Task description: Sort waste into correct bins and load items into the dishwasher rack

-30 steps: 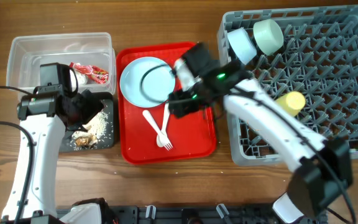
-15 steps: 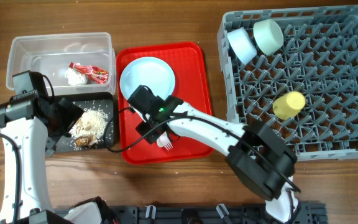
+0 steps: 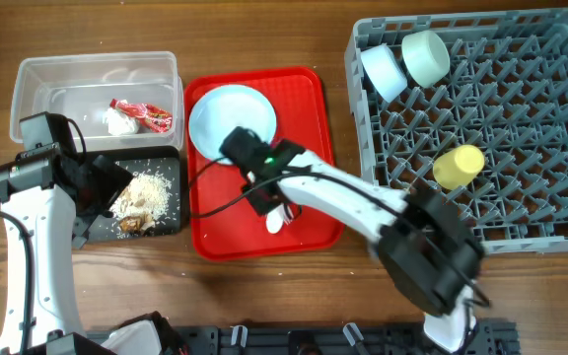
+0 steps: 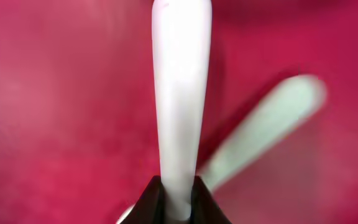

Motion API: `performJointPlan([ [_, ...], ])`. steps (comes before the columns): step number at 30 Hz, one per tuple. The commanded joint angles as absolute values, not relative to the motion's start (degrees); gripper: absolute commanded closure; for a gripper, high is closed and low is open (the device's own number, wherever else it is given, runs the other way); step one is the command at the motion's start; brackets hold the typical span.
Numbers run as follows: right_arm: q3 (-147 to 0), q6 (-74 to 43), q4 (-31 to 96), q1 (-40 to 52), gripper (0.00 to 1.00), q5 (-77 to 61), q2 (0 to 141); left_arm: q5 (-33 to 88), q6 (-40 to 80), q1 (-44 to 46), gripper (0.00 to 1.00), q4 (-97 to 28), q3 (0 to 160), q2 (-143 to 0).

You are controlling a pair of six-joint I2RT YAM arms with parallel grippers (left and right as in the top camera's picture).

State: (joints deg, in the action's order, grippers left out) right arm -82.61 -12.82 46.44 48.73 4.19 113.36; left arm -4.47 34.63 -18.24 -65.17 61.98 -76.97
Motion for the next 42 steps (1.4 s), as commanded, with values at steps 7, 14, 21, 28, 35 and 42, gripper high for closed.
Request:
performJointPlan([
  [7, -82.0, -16.7, 60.0, 25.8, 0.95, 11.6, 94.3, -5.0, 34.5, -18.5, 0.00, -65.2, 62.0, -76.2],
  [14, -68.7, -13.6, 52.9, 18.0, 0.95, 8.0, 94.3, -5.0, 34.6, -18.5, 0.00, -65.1, 62.0, -76.2],
  [21, -65.5, -13.9, 48.9, 18.0, 0.64, 9.2, 93.1, -5.0, 34.5, -18.5, 0.00, -65.2, 62.0, -76.2],
  [28, -71.3, -13.5, 44.3, 18.2, 0.56, -7.5, 83.4, -5.0, 34.6, -18.5, 0.00, -64.9, 62.0, -76.2],
  [35, -70.5, -17.9, 39.3, 31.8, 0.54, -14.6, 93.0, -5.0, 34.6, -18.5, 0.00, -64.8, 62.0, -76.2],
  [42, -70.5, -35.0, 36.1, 44.7, 0.54, -4.1, 111.2, -5.0, 34.6, -18.5, 0.00, -64.7, 62.0, -76.2],
])
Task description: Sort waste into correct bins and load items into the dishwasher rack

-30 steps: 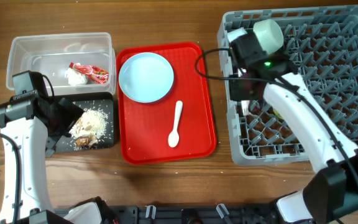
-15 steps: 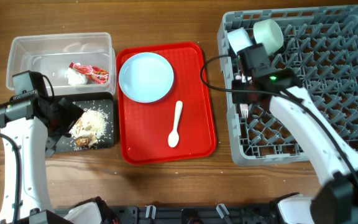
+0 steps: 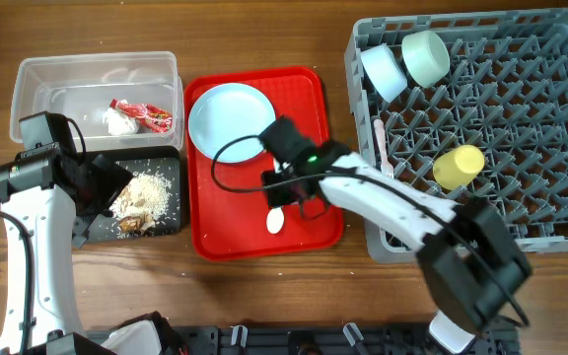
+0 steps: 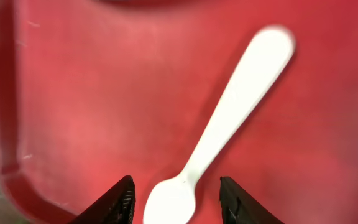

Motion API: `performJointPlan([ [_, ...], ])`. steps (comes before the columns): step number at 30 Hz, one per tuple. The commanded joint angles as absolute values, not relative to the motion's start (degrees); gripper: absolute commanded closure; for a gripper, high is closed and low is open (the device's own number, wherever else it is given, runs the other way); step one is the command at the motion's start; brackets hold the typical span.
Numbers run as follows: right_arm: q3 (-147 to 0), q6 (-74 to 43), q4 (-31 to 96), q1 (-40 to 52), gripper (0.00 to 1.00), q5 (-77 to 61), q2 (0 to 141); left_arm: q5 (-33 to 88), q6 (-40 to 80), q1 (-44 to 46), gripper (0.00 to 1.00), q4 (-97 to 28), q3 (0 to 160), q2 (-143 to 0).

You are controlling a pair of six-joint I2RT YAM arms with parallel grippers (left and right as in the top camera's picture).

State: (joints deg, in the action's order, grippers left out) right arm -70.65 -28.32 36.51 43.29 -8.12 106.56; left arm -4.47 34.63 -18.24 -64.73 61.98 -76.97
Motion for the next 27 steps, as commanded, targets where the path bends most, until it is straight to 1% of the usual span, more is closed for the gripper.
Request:
performJointPlan([
  [1, -70.5, -35.2, 35.9, 44.9, 0.54, -4.0, 112.2, -5.0, 34.6, -18.5, 0.00, -64.7, 62.0, -76.2],
  [2, -70.5, -35.6, 35.9, 45.0, 0.55, -3.7, 113.8, -5.0, 34.6, -18.5, 0.00, -64.7, 62.0, -76.2],
  [4, -70.5, -39.1, 37.5, 45.0, 0.62, -2.5, 114.9, -5.0, 34.5, -18.5, 0.00, -64.8, 62.0, -76.2],
  [5, -70.5, -41.0, 38.4, 45.0, 0.78, -1.2, 114.5, -5.0, 34.5, -18.5, 0.00, -64.8, 62.0, -76.2],
  [6, -70.5, -41.1, 38.7, 44.9, 0.87, -0.8, 114.4, -5.0, 34.5, -18.5, 0.00, -64.8, 62.0, -76.2],
  [8, -70.5, -41.1, 40.8, 43.7, 0.96, 0.4, 113.7, -5.0, 34.5, -18.5, 0.00, -64.8, 62.0, -76.2],
  [10, -70.5, -37.5, 42.4, 42.0, 0.96, 1.0, 111.1, -5.0, 34.5, -18.5, 0.00, -64.8, 62.0, -76.2],
  [14, -70.5, -30.5, 45.5, 38.2, 0.96, 2.4, 100.9, -5.0, 34.5, -18.5, 0.00, -64.8, 62.0, -76.2],
  [17, -70.5, -25.7, 49.8, 33.5, 0.96, 8.8, 91.1, -5.0, 34.6, -18.5, 0.00, -64.8, 62.0, -76.2],
  [18, -70.5, -22.5, 51.6, 30.5, 0.96, 11.1, 87.5, -5.0, 34.5, -18.5, 0.00, -64.8, 62.0, -76.2],
  [19, -70.5, -22.2, 52.9, 28.5, 0.96, 12.9, 86.0, -5.0, 34.5, -18.5, 0.00, -64.8, 62.0, -76.2],
  [20, -70.5, -21.5, 53.9, 25.8, 0.96, 14.1, 85.3, -5.0, 34.6, -18.5, 0.00, -64.8, 62.0, -76.2],
  [23, -69.9, -15.2, 53.7, 20.2, 0.94, 10.9, 86.5, -5.0, 34.6, -18.5, 0.00, -64.7, 62.0, -76.2],
  [26, -67.8, -15.2, 52.6, 19.0, 0.94, 10.7, 88.2, -5.0, 34.6, -18.5, 0.00, -64.7, 62.0, -76.2],
  [27, -67.4, -15.1, 52.6, 19.0, 0.74, 10.6, 89.6, -5.0, 34.6, -18.5, 0.00, -64.8, 62.0, -76.2],
])
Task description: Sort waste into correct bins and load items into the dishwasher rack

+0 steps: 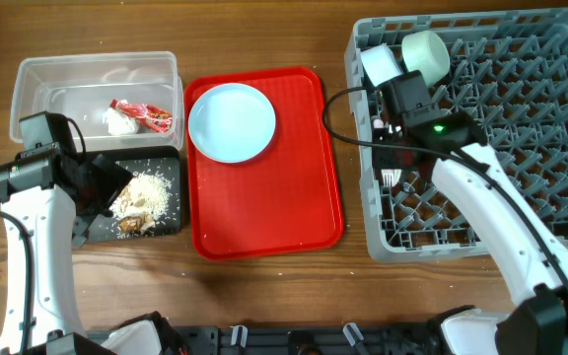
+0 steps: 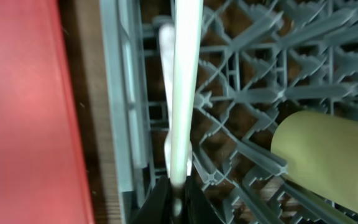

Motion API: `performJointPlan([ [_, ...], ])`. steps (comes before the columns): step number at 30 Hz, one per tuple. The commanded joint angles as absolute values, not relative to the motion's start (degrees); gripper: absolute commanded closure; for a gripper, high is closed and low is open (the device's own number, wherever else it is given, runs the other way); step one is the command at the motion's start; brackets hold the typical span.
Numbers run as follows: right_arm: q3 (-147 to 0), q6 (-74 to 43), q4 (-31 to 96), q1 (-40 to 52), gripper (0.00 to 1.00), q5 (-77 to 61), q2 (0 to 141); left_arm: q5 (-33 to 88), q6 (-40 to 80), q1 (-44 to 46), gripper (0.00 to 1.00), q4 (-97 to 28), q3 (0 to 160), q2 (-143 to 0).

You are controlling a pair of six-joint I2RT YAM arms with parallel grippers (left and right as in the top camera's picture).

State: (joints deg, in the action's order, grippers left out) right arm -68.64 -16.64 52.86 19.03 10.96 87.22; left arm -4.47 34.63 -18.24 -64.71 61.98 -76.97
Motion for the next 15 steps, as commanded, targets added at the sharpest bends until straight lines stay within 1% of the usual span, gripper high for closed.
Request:
performJointPlan([
  [1, -67.4, -15.1, 52.6, 19.0, 0.71, 10.7, 89.8, -5.0, 34.6, -18.5, 0.00, -64.7, 62.0, -76.2],
  [3, -67.4, -15.0, 52.4, 19.0, 0.67, 10.7, 89.8, -5.0, 34.6, -18.5, 0.00, -64.8, 62.0, -76.2],
  [9, -69.1, -15.0, 51.7, 19.0, 0.66, 9.7, 89.3, -5.0, 34.5, -18.5, 0.00, -64.7, 62.0, -76.2],
  [10, -71.9, -15.0, 51.2, 19.1, 0.64, 7.1, 88.8, -5.0, 34.6, -18.5, 0.00, -64.6, 62.0, -76.2],
  [11, -74.5, -15.0, 49.3, 19.2, 0.59, 2.5, 88.2, -5.0, 34.6, -18.5, 0.00, -64.5, 62.0, -76.2],
  [12, -77.3, -15.0, 43.9, 19.3, 0.57, -7.4, 88.1, -5.0, 34.6, -18.5, 0.00, -64.5, 62.0, -76.2],
  [13, -77.6, -15.0, 39.4, 19.7, 0.53, -13.4, 88.1, -5.0, 34.5, -18.5, 0.00, -64.5, 62.0, -76.2],
  [14, -77.6, -15.3, 34.4, 20.7, 0.53, -17.8, 88.4, -5.0, 34.6, -18.5, 0.00, -64.5, 62.0, -76.2],
  [15, -77.5, -17.5, 29.4, 22.7, 0.53, -17.1, 89.6, -5.0, 34.6, -18.5, 0.00, -64.5, 62.0, -76.2],
])
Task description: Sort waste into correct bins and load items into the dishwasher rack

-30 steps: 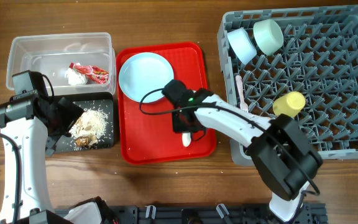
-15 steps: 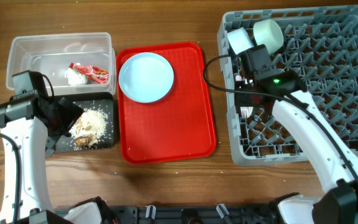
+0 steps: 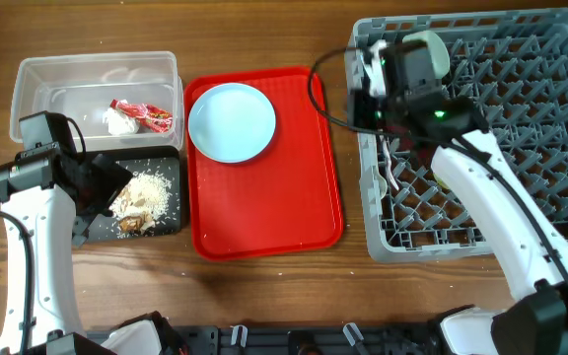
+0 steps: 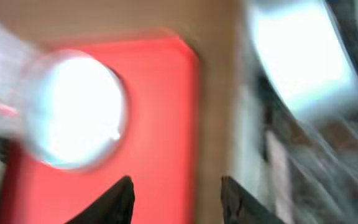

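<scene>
My right gripper (image 4: 176,204) is open and empty, and the wrist view is blurred. In the overhead view the right gripper (image 3: 366,97) hangs over the far left edge of the grey dishwasher rack (image 3: 521,212). A white spoon (image 3: 391,166) lies in the rack's left side, just below it. The pale blue plate (image 3: 232,121) sits on the red tray (image 3: 274,212), and the wrist view also shows the plate (image 4: 73,109). My left gripper (image 3: 100,185) hovers over the black bin; its jaws are too dark to read.
A clear bin (image 3: 87,74) at the far left holds wrappers. The black bin (image 3: 161,168) in front of it holds food scraps. A pale green cup (image 3: 430,54) and a white bowl (image 4: 303,56) sit in the rack's far left corner.
My right gripper was shut on the white spoon over the rack's left side. Now it is open, the spoon lies in the rack, and the gripper has shifted toward the rack's far left edge.
My right gripper was shut on a white utensil on the red tray, a spoon lying beside it. Then that utensil lay in the rack and the gripper stood open over the spoon. Later it held the spoon above the rack; now the spoon is released there. The left arm stayed still.
</scene>
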Motion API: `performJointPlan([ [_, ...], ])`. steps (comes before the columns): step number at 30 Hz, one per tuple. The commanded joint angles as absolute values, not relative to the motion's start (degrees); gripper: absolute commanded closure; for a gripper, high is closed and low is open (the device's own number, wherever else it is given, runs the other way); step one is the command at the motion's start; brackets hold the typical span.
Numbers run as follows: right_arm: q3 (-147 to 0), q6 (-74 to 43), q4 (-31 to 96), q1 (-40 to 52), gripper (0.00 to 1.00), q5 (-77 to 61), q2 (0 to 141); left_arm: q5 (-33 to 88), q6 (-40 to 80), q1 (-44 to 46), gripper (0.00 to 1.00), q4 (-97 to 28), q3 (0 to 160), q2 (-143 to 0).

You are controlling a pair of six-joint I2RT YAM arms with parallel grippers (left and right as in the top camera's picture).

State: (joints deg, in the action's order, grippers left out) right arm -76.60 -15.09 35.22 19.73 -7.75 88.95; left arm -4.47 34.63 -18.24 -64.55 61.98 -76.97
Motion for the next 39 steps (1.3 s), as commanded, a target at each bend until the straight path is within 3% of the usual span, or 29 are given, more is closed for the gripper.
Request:
performJointPlan([
  [1, -77.5, -18.7, 27.6, 23.9, 0.53, -15.8, 90.4, -5.0, 34.6, -18.5, 0.00, -64.5, 62.0, -76.2],
  [3, -77.5, -21.5, 22.6, 28.2, 0.52, -11.4, 95.7, -5.0, 34.6, -18.5, 0.00, -64.2, 62.0, -76.2],
  [8, -82.0, -21.0, 21.9, 33.9, 0.35, -4.3, 111.7, -2.8, 34.5, -18.5, 0.00, -63.7, 62.0, -76.2],
  [12, -83.4, -22.7, 20.0, 34.2, 0.34, -4.3, 121.0, -2.8, 34.5, -18.5, 0.00, -63.7, 62.0, -76.2],
  [15, -83.4, -26.8, 22.4, 34.2, 0.48, -1.7, 125.0, -2.8, 34.5, -18.5, 0.00, -63.7, 62.0, -76.2],
  [16, -83.4, -27.7, 24.1, 34.2, 0.65, 0.0, 125.3, -2.8, 34.5, -18.5, 0.00, -63.7, 62.0, -76.2],
  [18, -83.4, -29.0, 27.5, 34.2, 0.87, 4.2, 124.5, -2.8, 34.5, -18.5, 0.00, -63.7, 62.0, -76.2],
  [20, -83.4, -31.7, 31.3, 33.6, 0.96, 9.9, 122.2, -2.8, 34.5, -18.5, 0.00, -63.7, 62.0, -76.2],
  [25, -83.4, -27.0, 36.6, 29.6, 0.96, 10.7, 111.2, -2.8, 34.5, -18.5, 0.00, -63.7, 62.0, -76.2],
  [28, -83.4, -26.1, 41.5, 27.1, 0.96, 18.6, 99.2, -2.8, 34.5, -18.5, 0.00, -63.7, 62.0, -76.2],
  [32, -83.4, -11.5, 44.0, 21.3, 0.96, 32.4, 83.8, -2.4, 32.4, -18.5, 0.00, -63.0, 62.0, -76.2],
  [36, -83.4, 10.4, 49.0, 17.7, 0.96, 37.4, 79.9, 0.0, 32.4, -18.5, 0.00, -62.2, 62.0, -76.2],
  [37, -82.9, 8.0, 53.7, 17.6, 0.96, 46.9, 80.1, 0.2, 32.4, -18.5, 0.00, -62.1, 62.0, -76.2],
  [39, -80.8, 7.1, 55.7, 17.6, 0.96, 48.9, 80.3, 0.2, 32.4, -18.5, 0.00, -62.2, 62.0, -76.2],
])
